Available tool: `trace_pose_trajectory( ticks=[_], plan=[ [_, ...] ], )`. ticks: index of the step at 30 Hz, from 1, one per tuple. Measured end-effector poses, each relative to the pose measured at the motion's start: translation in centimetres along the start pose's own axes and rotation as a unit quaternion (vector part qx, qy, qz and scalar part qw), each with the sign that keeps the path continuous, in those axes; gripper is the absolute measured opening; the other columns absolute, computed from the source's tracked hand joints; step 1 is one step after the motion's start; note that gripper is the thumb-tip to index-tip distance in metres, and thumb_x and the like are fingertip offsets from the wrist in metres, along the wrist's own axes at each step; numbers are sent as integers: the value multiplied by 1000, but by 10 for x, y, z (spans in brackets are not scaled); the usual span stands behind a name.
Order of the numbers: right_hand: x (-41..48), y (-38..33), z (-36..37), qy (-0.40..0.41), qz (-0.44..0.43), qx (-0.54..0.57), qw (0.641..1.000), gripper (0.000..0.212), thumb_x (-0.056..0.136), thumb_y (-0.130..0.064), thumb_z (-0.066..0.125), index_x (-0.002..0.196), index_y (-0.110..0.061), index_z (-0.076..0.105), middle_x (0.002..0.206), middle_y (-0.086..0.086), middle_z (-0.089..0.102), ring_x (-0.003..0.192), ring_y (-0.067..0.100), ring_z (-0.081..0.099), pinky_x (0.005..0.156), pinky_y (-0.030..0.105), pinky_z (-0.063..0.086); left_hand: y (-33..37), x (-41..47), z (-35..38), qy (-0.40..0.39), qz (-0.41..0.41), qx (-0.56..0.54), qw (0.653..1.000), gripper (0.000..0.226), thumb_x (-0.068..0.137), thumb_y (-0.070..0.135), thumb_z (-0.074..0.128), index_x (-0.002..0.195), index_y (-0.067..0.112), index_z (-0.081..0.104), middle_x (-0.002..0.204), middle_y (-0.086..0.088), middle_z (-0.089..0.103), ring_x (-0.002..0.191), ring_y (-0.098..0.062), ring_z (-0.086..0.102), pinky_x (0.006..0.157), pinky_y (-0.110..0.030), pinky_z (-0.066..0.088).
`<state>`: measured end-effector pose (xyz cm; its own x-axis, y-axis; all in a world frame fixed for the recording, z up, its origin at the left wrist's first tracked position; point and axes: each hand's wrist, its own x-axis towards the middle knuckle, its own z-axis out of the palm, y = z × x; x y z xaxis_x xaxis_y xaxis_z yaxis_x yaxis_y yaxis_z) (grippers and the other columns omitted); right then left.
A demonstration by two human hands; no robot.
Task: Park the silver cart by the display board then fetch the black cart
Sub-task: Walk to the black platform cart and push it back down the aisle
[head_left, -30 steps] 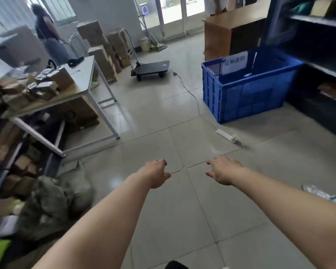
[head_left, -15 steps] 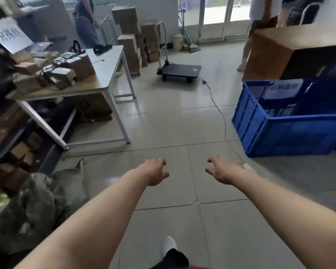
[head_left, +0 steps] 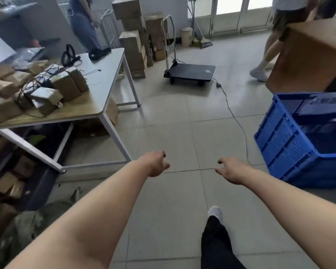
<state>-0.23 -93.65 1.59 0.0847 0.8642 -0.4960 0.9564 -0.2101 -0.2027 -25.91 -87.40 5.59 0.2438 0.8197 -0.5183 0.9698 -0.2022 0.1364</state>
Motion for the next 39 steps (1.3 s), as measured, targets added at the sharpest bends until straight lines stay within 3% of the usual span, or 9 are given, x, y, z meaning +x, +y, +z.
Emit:
trace_pose_trajectory(
  ticks=[5, 12, 18, 27, 39],
  plan=[
    [119, 13, -91, -2, -1, -18, 1000, 51, 95, -48, 37, 140, -24, 37, 146, 2, 41, 130, 27, 43, 100, 43, 39, 22, 113, -77, 2, -25, -7, 1000, 53, 97, 41, 47, 143, 17, 37, 146, -9, 42, 132, -29, 41, 102, -38, 38],
    [276, 1, -199, 0, -27, -40, 999, 50, 95, -48, 38, 139, -24, 39, 145, 3, 42, 131, 27, 41, 99, 44, 38, 30, 250, -172, 17, -26, -17, 999, 53, 96, 40, 47, 143, 17, 37, 148, -6, 39, 136, -27, 34, 109, -41, 32],
    [411, -39, -255, 6, -37, -28, 999, 51, 93, -47, 40, 138, -23, 40, 145, 3, 41, 131, 26, 41, 100, 43, 37, -17, 380, -247, 18, -46, -17, 999, 53, 97, 41, 46, 143, 17, 36, 147, -7, 40, 136, -27, 34, 109, -41, 34],
    [606, -117, -364, 40, 2, -8, 999, 49, 94, -46, 38, 137, -22, 41, 143, 4, 44, 128, 27, 44, 99, 43, 40, -98, 570, -392, 28, -4, -3, 1000, 53, 97, 41, 46, 143, 16, 36, 148, -6, 40, 135, -27, 37, 107, -40, 34],
    [858, -147, -486, 54, 11, 4, 998, 50, 94, -48, 38, 137, -22, 41, 142, 4, 42, 128, 27, 43, 96, 42, 39, -128, 818, -536, 29, 15, -4, 999, 53, 97, 39, 49, 142, 13, 38, 146, -10, 41, 133, -28, 40, 107, -37, 34]
  ],
)
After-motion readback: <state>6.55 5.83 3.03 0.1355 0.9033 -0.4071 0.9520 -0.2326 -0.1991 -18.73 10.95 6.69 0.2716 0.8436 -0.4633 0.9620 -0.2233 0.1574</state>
